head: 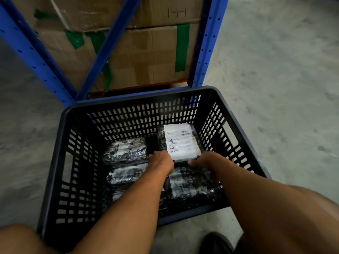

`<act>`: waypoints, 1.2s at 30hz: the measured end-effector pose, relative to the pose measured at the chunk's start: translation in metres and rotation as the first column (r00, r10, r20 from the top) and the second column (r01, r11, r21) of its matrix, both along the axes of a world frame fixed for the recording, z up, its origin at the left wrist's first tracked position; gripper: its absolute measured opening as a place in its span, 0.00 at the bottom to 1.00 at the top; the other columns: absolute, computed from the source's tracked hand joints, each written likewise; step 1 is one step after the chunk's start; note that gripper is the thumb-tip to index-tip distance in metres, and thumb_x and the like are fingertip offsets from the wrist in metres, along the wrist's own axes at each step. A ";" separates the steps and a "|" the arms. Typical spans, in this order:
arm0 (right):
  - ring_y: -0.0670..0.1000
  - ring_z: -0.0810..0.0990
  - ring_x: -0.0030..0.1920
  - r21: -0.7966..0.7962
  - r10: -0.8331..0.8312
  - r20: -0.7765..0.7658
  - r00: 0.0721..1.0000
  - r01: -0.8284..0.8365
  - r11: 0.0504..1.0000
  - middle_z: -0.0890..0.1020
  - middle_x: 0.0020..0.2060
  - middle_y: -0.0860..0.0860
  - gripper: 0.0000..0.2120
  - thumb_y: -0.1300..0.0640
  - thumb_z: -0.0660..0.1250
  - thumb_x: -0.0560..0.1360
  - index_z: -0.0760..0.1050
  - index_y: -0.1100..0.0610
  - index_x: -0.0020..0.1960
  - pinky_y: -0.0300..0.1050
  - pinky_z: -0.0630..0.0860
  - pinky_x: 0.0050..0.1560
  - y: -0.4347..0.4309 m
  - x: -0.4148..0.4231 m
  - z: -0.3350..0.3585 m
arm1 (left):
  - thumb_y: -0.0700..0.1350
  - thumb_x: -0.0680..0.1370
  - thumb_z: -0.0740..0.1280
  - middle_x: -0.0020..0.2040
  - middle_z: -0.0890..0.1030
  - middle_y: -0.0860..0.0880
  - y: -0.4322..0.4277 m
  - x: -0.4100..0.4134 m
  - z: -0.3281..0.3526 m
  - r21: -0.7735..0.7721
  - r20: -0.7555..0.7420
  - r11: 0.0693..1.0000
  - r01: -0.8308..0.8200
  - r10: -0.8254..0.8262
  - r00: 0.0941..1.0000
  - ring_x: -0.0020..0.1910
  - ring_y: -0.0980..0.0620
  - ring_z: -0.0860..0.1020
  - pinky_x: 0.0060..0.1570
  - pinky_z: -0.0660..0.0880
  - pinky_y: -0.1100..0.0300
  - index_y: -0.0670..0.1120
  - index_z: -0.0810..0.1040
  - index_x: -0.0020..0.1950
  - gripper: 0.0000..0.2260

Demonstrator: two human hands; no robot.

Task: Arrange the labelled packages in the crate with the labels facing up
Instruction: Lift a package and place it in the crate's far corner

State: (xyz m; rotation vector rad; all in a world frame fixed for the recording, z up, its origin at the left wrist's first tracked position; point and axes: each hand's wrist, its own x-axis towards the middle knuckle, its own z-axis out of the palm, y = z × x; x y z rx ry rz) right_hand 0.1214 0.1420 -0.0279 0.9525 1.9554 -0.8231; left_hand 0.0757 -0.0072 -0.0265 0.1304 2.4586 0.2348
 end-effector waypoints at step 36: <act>0.52 0.72 0.32 -0.610 -0.433 -0.078 0.898 0.300 0.733 0.76 0.32 0.53 0.46 0.14 0.57 0.46 0.78 0.57 0.31 0.47 0.74 0.40 0.017 -0.018 0.081 | 0.67 0.81 0.47 0.77 0.67 0.40 -0.040 -0.070 0.106 0.654 0.342 0.456 -0.603 0.533 0.774 0.74 0.39 0.68 0.73 0.65 0.44 0.43 0.62 0.80 0.36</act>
